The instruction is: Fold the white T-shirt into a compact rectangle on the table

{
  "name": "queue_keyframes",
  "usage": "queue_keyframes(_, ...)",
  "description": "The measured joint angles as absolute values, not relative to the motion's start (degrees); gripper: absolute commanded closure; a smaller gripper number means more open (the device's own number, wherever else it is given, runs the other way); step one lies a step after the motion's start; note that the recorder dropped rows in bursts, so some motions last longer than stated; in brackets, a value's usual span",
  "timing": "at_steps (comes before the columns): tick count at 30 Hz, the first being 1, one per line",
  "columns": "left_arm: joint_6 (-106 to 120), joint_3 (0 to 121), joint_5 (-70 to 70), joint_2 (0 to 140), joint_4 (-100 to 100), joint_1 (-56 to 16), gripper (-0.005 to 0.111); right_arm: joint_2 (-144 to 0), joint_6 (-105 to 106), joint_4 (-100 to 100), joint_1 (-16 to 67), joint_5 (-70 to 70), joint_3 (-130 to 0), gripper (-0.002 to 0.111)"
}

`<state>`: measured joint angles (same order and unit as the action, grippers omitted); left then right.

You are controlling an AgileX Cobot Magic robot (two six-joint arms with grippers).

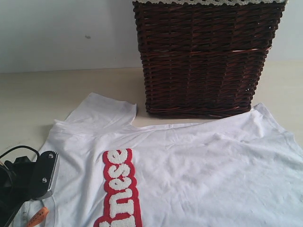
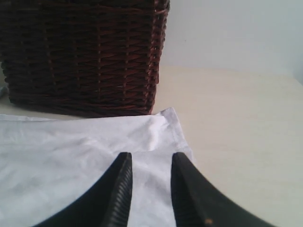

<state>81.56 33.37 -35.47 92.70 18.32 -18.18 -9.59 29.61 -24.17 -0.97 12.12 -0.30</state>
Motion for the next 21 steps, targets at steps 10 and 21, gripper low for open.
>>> queue_keyframes(10,81.56,33.37,-35.47,92.70,18.32,-18.18,0.003,-54.17,46.01,-22.52,-0.97,-1.72,-16.89,0.079)
queue_keyframes(21,81.56,33.37,-35.47,92.70,18.42,-18.18,0.003,-74.15,38.60,-40.60,-0.97,11.83,-31.32,0.079)
